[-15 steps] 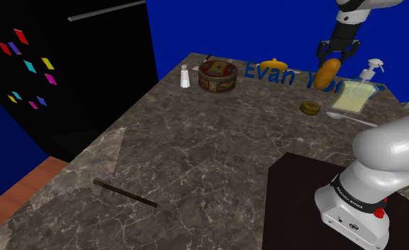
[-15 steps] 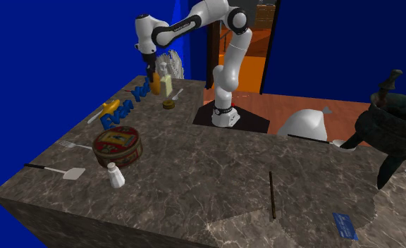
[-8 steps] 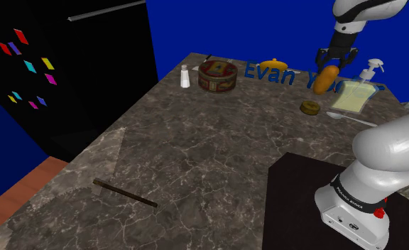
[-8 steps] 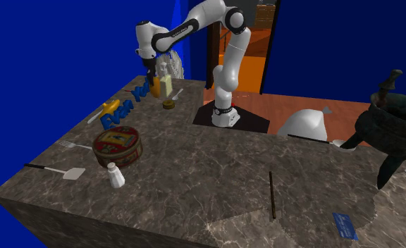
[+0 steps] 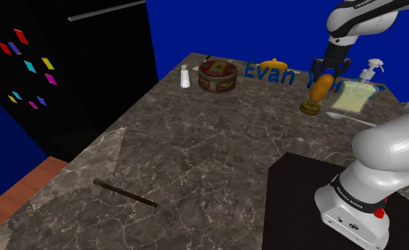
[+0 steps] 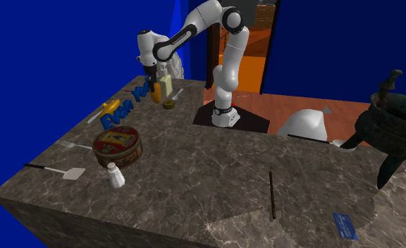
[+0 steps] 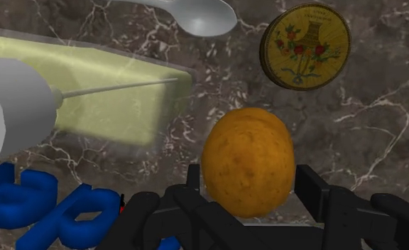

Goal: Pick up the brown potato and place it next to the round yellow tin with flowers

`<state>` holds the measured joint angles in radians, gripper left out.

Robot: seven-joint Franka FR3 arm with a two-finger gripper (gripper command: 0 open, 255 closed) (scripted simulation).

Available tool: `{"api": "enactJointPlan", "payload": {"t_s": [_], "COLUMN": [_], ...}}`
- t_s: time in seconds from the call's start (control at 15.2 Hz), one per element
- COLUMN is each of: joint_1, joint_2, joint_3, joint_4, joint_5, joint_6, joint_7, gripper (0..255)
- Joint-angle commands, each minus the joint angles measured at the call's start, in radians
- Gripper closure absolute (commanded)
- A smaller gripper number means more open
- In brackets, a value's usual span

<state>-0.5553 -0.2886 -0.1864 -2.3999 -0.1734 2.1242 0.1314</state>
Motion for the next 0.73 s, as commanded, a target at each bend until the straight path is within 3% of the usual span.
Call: {"api": "enactJointPlan", "payload": {"t_s": [0.0,0.66], "joint_1": [0.0,-0.002], "joint_2": [0.012,0.075], "joint_3": [-0.001,-0.008], "joint_4": [-0.017,-0.08], "joint_5": [-0.001,-0.005], "joint_6": [0.028,0.153], "joint_7": [0.003,0.011], "gripper": [255,255]}}
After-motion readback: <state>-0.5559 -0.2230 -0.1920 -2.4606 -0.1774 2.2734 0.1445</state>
